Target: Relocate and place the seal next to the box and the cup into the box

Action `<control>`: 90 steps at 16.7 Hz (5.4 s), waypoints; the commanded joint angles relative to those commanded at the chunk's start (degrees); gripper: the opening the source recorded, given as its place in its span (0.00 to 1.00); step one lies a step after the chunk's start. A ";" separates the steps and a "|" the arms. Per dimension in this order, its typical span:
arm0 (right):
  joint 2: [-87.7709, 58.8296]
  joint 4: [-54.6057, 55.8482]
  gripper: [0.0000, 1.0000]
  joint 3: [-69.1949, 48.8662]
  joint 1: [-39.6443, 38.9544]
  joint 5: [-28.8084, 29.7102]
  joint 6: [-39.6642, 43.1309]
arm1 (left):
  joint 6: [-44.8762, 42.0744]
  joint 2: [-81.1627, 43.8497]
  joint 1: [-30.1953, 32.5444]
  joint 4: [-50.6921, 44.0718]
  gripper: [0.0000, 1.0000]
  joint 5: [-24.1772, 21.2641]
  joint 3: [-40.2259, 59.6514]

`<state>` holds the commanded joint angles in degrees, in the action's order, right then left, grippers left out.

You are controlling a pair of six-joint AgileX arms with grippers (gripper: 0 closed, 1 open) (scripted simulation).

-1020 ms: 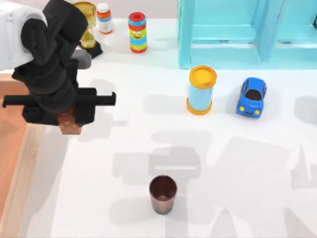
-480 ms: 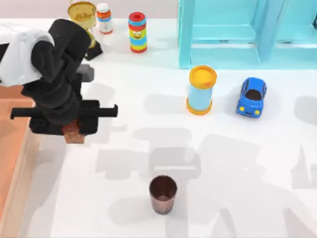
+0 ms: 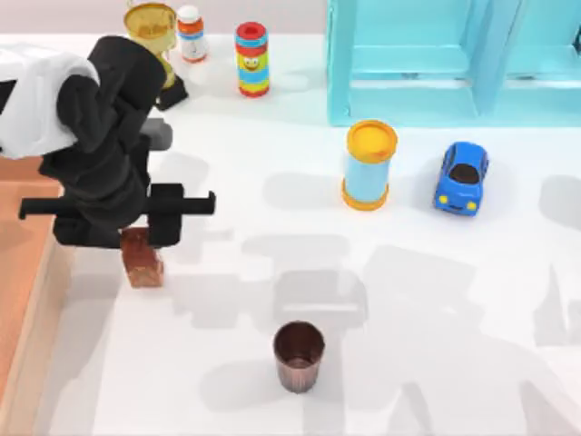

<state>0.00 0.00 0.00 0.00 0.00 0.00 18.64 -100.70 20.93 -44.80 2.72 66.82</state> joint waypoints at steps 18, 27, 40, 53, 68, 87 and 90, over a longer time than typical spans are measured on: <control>0.00 0.00 1.00 0.00 0.00 0.00 0.00 | 0.09 0.58 0.26 -4.03 1.00 0.17 3.98; 0.00 0.00 1.00 0.00 0.00 0.00 0.00 | 0.28 3.35 0.34 -22.45 1.00 0.07 19.10; 0.00 0.00 1.00 0.00 0.00 0.00 0.00 | 21.59 -6.41 20.89 -25.91 1.00 -1.37 25.23; 0.00 0.00 1.00 0.00 0.00 0.00 0.00 | 33.32 -11.75 32.52 -25.08 1.00 -2.86 25.19; 0.00 0.00 1.00 0.00 0.00 0.00 0.00 | 33.31 -15.16 32.56 -10.51 0.70 -2.88 14.31; 0.00 0.00 1.00 0.00 0.00 0.00 0.00 | 33.10 -14.94 32.43 -10.69 0.00 -2.89 14.29; 0.00 0.00 1.00 0.00 0.00 0.00 0.00 | 30.37 -10.90 30.17 -14.40 0.00 -3.10 13.63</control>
<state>0.00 0.00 0.00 0.00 0.00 0.00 49.01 -111.60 51.10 -59.20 -0.38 80.45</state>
